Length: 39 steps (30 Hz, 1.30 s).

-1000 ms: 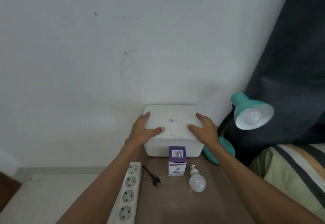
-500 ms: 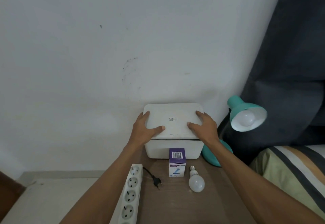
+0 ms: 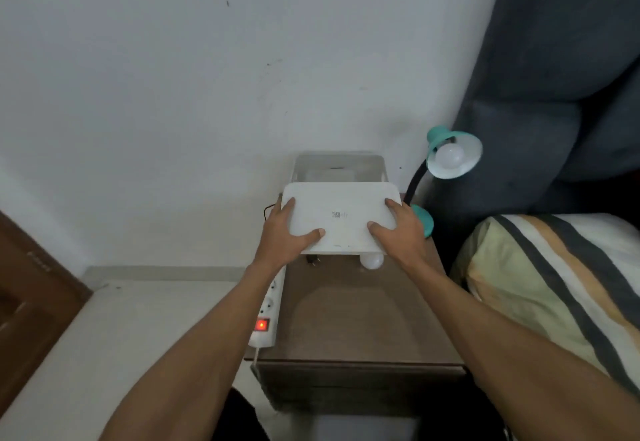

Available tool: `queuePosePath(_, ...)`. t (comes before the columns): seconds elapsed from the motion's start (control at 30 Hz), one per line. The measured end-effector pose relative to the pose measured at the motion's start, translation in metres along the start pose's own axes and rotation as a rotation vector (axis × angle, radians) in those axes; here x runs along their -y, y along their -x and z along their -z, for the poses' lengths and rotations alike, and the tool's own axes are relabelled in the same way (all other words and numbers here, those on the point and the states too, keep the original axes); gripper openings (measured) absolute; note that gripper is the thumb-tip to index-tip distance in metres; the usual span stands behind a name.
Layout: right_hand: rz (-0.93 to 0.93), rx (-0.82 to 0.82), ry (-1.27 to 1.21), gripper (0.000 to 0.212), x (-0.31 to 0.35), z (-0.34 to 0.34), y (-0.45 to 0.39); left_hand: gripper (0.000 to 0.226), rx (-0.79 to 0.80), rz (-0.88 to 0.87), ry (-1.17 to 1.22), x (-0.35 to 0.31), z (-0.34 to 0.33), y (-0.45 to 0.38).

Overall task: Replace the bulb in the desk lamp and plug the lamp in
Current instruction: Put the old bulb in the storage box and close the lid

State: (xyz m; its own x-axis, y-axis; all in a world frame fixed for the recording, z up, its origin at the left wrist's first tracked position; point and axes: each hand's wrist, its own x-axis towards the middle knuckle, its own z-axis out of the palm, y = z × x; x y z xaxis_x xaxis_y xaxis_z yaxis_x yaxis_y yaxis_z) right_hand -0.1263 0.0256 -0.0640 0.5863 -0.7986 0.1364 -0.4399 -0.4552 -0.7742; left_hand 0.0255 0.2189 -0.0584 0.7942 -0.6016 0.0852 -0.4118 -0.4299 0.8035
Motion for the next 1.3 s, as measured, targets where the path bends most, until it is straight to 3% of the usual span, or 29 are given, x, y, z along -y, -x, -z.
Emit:
queuePosePath(0.37,-0.193,0.058,0.127,0.064,-0.095,-0.030,0.145,0.105,0.142,0.149,-0.173,0.072,-0.064,0.136)
queuePosePath(0.9,-0.120,0.068,0.351,0.066,-0.129,-0.057,0.146,0.103,0.242,0.091,-0.453,0.093,-0.090,0.139)
queuePosePath(1.13,-0.115,-0.035,0.314,0.047,-0.098,-0.046,0.112,0.088,0.054,-0.019,-0.360,0.075,-0.095,0.109)
queuePosePath(1.3,-0.137,0.023,0.159,0.043,-0.060,-0.042,0.050,0.081,-0.108,-0.081,-0.241,0.044,-0.076,0.038)
